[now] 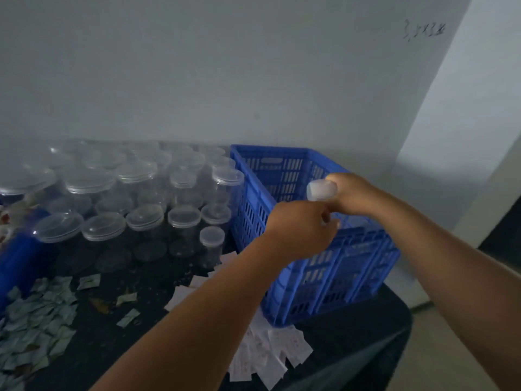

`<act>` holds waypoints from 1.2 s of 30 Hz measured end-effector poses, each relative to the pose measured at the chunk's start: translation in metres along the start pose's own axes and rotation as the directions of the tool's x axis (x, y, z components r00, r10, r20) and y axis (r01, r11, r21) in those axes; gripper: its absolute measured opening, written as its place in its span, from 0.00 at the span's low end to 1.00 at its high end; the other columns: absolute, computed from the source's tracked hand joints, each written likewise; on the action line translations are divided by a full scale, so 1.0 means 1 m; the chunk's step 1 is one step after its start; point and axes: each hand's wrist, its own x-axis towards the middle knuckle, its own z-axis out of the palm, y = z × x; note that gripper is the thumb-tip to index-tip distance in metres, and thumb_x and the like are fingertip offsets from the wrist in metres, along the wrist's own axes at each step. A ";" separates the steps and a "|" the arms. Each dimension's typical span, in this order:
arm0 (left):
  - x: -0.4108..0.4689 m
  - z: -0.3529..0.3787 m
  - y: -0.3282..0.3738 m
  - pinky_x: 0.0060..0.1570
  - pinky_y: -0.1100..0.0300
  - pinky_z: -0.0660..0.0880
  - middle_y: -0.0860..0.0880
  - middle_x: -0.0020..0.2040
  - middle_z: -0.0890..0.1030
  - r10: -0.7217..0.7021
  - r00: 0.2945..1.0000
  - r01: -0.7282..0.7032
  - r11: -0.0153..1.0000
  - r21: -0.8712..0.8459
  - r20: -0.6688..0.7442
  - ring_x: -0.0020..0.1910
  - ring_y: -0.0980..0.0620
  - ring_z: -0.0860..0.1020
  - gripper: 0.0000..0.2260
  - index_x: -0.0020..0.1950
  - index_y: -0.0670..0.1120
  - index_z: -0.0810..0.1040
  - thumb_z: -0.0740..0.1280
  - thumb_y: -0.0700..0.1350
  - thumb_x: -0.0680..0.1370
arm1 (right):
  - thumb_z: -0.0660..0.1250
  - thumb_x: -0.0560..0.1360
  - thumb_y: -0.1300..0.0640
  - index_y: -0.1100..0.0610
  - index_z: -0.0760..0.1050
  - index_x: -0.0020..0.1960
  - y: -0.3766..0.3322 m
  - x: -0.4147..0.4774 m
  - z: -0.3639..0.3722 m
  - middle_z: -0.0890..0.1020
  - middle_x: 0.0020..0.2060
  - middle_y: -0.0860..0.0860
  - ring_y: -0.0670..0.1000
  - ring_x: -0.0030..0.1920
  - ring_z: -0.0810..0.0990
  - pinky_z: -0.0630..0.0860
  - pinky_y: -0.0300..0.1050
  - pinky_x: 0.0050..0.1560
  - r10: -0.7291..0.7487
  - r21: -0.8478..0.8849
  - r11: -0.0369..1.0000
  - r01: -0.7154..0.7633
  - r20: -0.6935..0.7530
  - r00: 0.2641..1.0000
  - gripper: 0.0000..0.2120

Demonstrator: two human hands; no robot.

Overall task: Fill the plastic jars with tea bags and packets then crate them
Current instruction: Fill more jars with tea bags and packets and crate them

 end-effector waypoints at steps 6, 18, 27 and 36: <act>0.005 0.026 -0.013 0.35 0.53 0.66 0.49 0.25 0.64 0.039 0.991 -0.030 0.997 0.069 -0.129 0.25 0.49 0.62 0.24 0.29 0.48 0.62 0.61 0.54 0.83 | 0.79 0.68 0.39 0.51 0.75 0.50 0.048 0.028 0.014 0.79 0.47 0.50 0.53 0.47 0.80 0.76 0.47 0.43 0.185 -0.281 0.952 -0.125 0.199 0.962 0.22; 0.005 0.031 -0.011 0.31 0.61 0.55 0.52 0.24 0.65 -0.006 0.987 0.005 1.000 -0.007 -0.161 0.24 0.51 0.61 0.21 0.29 0.49 0.63 0.62 0.52 0.81 | 0.63 0.88 0.50 0.63 0.75 0.74 0.088 0.051 0.041 0.78 0.68 0.53 0.53 0.58 0.83 0.77 0.52 0.66 0.450 -0.620 0.783 -0.046 0.515 0.729 0.21; 0.003 0.032 -0.011 0.31 0.62 0.54 0.52 0.24 0.65 -0.001 0.984 -0.002 1.000 -0.016 -0.181 0.24 0.52 0.61 0.22 0.28 0.49 0.63 0.63 0.51 0.81 | 0.63 0.88 0.46 0.60 0.72 0.77 0.086 0.048 0.041 0.76 0.73 0.57 0.52 0.57 0.76 0.73 0.46 0.59 0.552 -0.682 0.730 -0.039 0.556 0.621 0.24; 0.007 0.031 -0.014 0.31 0.60 0.53 0.52 0.23 0.62 0.024 0.988 -0.023 1.000 0.004 -0.153 0.24 0.51 0.59 0.23 0.28 0.49 0.62 0.62 0.50 0.82 | 0.60 0.89 0.47 0.58 0.66 0.82 0.067 0.040 0.034 0.68 0.81 0.56 0.59 0.78 0.70 0.70 0.54 0.75 0.401 -0.492 0.866 -0.087 0.580 0.709 0.26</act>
